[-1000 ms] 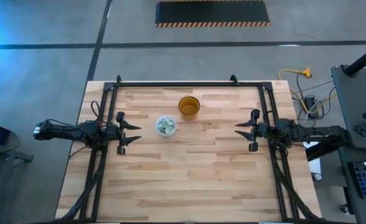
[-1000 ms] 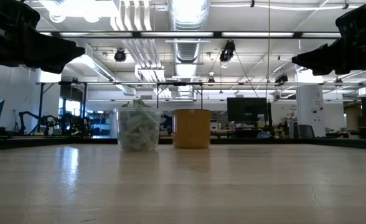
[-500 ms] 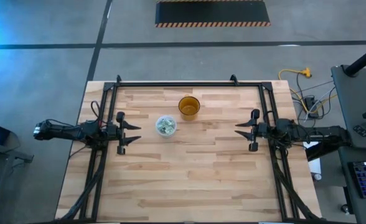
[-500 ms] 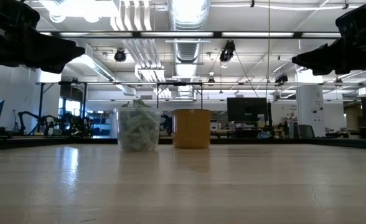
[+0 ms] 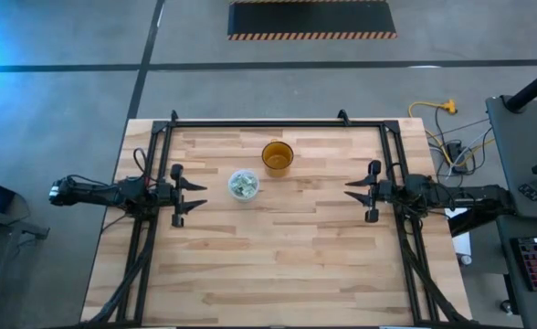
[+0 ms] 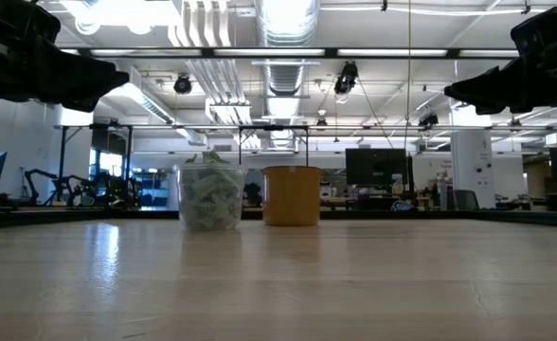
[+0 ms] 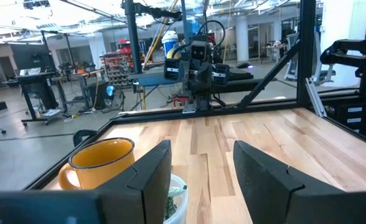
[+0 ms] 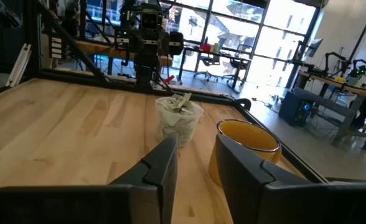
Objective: Pick and place Stevia / Truvia into bins
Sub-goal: Return to Home Position
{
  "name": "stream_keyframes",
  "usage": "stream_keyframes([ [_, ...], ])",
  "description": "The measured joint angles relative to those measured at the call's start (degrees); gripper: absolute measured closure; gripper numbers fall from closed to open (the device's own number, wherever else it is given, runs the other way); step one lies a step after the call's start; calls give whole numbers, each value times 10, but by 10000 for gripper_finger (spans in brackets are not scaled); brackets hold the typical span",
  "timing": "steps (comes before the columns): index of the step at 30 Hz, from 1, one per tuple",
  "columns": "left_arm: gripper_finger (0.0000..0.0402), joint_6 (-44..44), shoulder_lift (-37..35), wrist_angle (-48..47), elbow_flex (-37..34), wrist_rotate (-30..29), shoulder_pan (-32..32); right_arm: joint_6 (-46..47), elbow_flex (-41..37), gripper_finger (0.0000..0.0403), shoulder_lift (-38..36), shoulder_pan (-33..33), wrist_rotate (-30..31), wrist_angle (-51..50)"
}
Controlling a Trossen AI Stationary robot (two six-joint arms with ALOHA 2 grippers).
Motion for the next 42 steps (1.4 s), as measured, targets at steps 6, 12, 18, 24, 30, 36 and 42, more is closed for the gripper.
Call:
stream_keyframes([
  [6,243,0,0,0,0,0,0,0,0,303,0,0,0,0],
  [12,243,0,0,0,0,0,0,0,0,300,0,0,0,0],
  [18,243,0,0,0,0,0,0,0,0,308,0,0,0,0],
  [24,243,0,0,0,0,0,0,0,0,312,0,0,0,0],
  [30,243,0,0,0,0,0,0,0,0,307,0,0,0,0],
  [36,243,0,0,0,0,0,0,0,0,313,0,0,0,0],
  [42,243,0,0,0,0,0,0,0,0,319,0,0,0,0],
])
